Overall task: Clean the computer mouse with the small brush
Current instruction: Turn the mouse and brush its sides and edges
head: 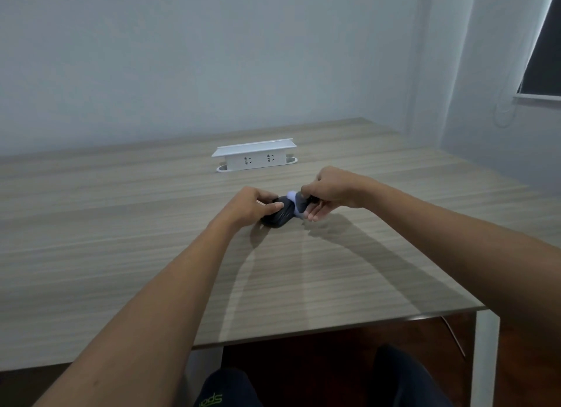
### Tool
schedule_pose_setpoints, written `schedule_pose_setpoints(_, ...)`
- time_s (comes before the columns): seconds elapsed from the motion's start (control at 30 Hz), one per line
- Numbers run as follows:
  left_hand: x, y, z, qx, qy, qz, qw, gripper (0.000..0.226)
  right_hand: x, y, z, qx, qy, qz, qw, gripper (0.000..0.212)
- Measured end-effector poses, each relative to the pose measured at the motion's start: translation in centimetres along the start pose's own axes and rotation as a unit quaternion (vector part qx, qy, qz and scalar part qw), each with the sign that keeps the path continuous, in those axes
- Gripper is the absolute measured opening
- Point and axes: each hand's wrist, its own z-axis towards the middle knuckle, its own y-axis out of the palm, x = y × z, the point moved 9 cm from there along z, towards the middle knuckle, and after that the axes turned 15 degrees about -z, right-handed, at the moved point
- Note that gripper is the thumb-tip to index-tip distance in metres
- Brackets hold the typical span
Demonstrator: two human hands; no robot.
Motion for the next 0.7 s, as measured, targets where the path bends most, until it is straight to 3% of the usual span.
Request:
schedule_pose_setpoints(0.2,0.1,-0.2,0.2,0.002,-0.011,-0.006,1.000,0.038,1.2,-1.2,0.1,0.036,0.030,-0.004,0.999,0.019)
schedule_pose_setpoints(0.5,-0.3,-0.6,0.8,-0.004,-0.021,0.004,1.000,0.042,0.5,0.4,-0.9,-0.056,0.034,0.061,0.996,0.021)
schedule_pose_setpoints(0.7,0.0,-0.4,0.5,-0.003,-0.026,0.002,1.000,0.041,-0.1,-1.2,-0.8,0.036,0.023,-0.008,0.999,0.012)
